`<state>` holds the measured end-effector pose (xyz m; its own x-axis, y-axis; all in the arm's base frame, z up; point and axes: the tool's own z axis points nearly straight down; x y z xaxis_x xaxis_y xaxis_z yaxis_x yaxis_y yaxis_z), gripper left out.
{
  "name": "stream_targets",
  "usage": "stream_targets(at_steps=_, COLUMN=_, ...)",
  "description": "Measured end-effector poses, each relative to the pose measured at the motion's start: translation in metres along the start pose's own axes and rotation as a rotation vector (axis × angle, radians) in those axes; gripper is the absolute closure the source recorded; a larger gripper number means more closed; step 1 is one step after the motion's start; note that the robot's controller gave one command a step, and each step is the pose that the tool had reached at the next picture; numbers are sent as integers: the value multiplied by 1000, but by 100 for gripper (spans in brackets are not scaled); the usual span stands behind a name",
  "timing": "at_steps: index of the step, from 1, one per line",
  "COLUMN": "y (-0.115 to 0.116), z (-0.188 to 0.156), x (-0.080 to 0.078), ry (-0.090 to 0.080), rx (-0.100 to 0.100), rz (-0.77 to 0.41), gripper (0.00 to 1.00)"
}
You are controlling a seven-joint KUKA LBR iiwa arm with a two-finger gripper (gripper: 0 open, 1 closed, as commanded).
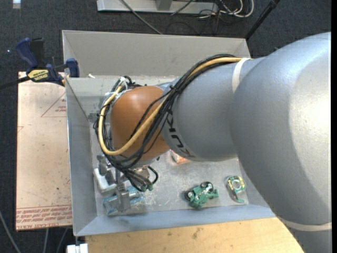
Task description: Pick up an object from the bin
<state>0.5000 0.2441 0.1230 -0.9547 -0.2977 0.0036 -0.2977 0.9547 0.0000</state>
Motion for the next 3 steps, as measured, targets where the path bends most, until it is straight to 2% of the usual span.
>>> stream_targets(at_steps=1, y=0, z=8, x=-8, ry=-5, rx=-2, rz=-160, gripper=0)
stream_targets(at_steps=2, y=-18, z=44, x=7, ry=-39, rx=-3, rz=-268, gripper=100)
stream_targets(at_steps=3, y=-18, z=44, x=8, ry=-38, rx=-4, rz=-268, gripper=100)
